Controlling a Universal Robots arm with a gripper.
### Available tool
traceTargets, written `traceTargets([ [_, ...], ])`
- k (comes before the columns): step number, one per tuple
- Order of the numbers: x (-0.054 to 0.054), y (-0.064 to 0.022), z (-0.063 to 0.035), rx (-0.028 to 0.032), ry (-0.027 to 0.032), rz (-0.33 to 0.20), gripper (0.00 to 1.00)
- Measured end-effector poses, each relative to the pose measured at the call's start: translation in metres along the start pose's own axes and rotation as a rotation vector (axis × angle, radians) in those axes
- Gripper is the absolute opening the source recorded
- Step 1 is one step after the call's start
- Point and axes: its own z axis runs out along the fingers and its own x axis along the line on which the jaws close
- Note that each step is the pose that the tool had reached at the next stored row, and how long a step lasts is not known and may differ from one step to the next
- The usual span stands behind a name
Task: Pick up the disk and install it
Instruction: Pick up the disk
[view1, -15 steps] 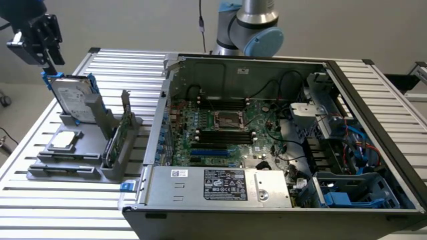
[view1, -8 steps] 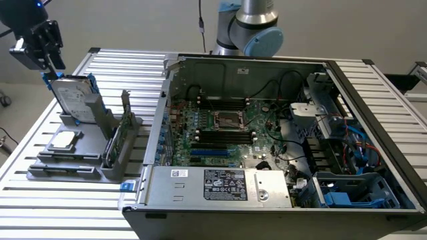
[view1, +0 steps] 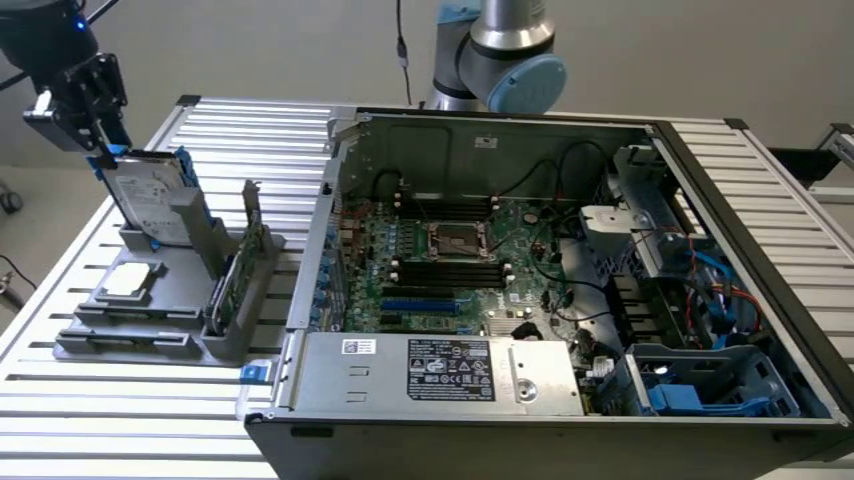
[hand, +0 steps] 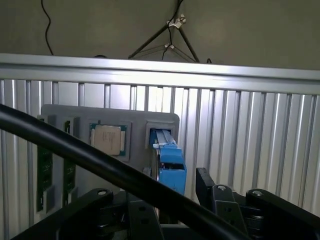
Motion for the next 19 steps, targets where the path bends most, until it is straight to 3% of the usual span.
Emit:
traceTargets([
  [10,0.000,0.0002,0.0181,-0.0010,-0.0001,0.000,0.48],
  [14,0.000,0.0002,0.0209,-0.0104,-0.0003,0.000,0.48],
  [19,-0.003,0.0001,0.0217,-0.0133,0.0004,0.000,0.48],
])
